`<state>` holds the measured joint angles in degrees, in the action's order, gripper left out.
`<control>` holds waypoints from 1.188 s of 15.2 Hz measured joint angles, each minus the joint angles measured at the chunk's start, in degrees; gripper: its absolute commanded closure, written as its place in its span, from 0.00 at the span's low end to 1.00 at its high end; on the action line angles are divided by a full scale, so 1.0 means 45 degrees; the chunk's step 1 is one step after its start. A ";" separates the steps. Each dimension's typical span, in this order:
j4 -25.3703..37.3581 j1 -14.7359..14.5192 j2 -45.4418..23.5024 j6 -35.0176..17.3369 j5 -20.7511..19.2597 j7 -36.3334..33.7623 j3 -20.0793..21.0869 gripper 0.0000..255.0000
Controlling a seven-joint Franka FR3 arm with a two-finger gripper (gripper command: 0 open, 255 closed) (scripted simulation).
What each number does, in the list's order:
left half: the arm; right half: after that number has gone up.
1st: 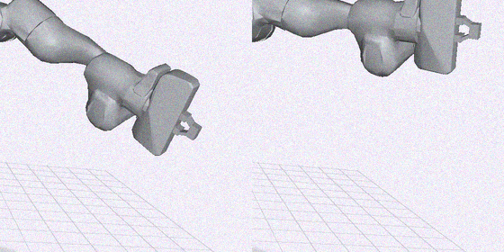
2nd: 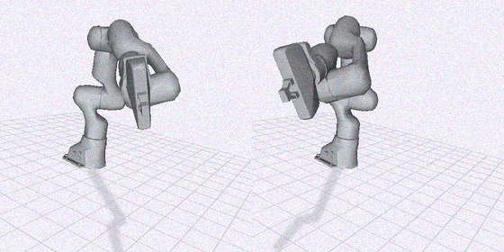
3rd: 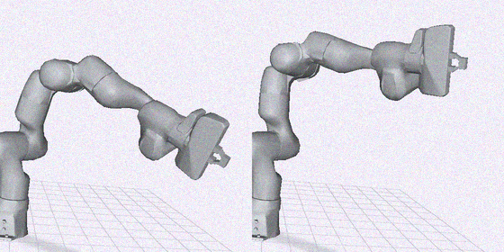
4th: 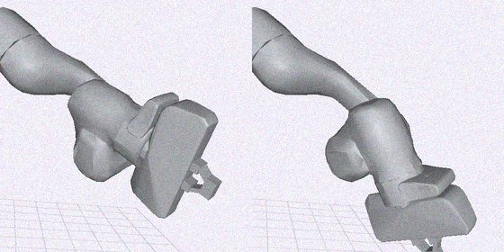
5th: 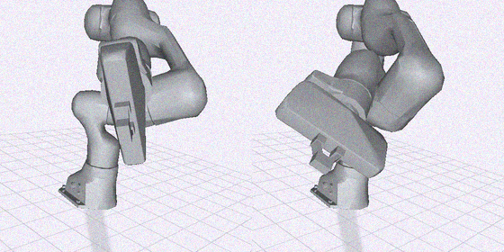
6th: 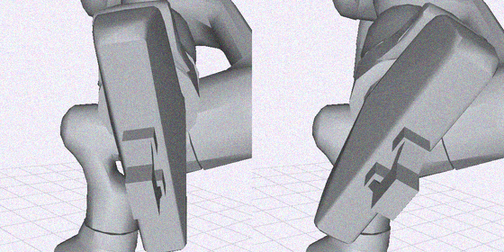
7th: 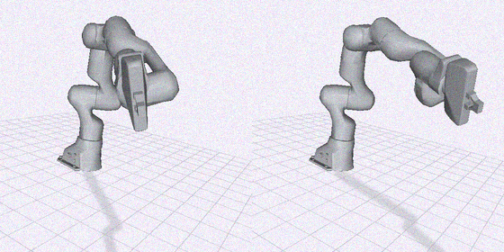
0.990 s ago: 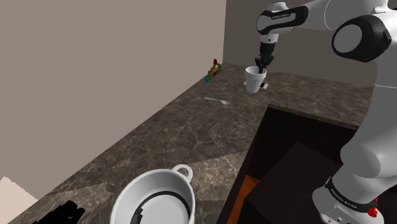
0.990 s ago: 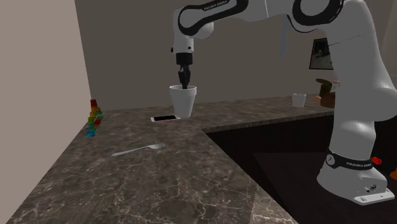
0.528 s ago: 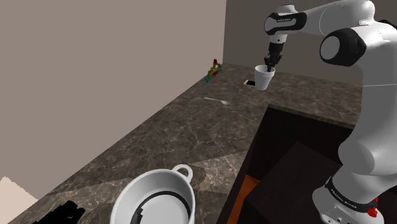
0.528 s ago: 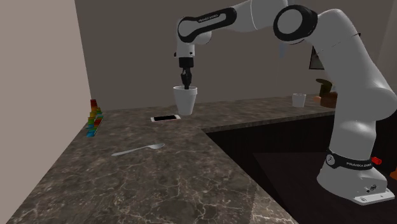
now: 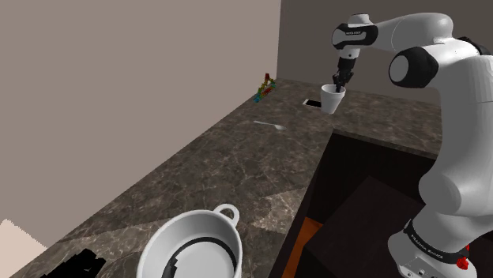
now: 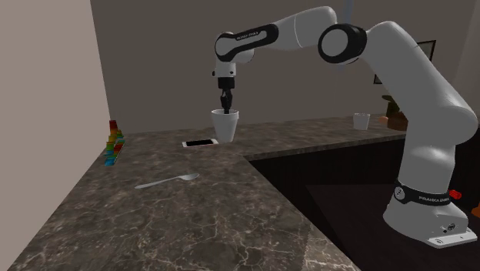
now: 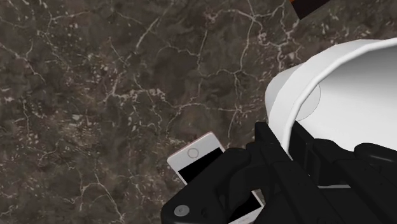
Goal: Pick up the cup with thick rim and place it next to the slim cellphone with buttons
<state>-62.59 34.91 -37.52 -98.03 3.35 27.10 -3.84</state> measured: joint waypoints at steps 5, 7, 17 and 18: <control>-0.0880 -0.0004 0.0012 -0.0868 0.0009 0.0052 -0.0001 1.00; -0.1213 0.0001 -0.0035 -0.1245 0.0018 0.0079 0.0001 1.00; -0.1398 -0.0018 -0.0062 -0.1468 0.0019 0.0068 0.0006 0.00; -0.1397 -0.0018 -0.0061 -0.1469 0.0019 0.0068 0.0006 0.00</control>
<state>-68.88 34.83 -37.80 -104.64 3.43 27.41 -3.82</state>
